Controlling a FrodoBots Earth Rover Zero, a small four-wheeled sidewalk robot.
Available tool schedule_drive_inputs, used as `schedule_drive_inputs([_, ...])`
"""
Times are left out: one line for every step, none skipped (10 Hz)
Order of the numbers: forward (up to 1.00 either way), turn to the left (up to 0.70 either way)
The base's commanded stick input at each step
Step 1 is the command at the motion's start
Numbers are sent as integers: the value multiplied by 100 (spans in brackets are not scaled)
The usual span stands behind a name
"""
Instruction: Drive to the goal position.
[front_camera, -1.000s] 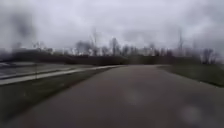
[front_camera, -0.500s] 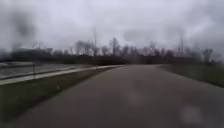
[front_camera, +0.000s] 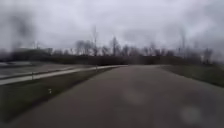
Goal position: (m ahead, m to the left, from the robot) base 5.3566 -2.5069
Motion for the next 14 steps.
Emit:
schedule_drive_inputs([70,0])
schedule_drive_inputs([70,0])
schedule_drive_inputs([70,0])
schedule_drive_inputs([70,0])
schedule_drive_inputs([70,0])
schedule_drive_inputs([70,0])
schedule_drive_inputs([70,0])
schedule_drive_inputs([70,0])
schedule_drive_inputs([70,-1])
schedule_drive_inputs([70,-35])
schedule_drive_inputs([70,-35])
schedule_drive_inputs([70,-35])
schedule_drive_inputs([70,-35])
schedule_drive_inputs([70,-35])
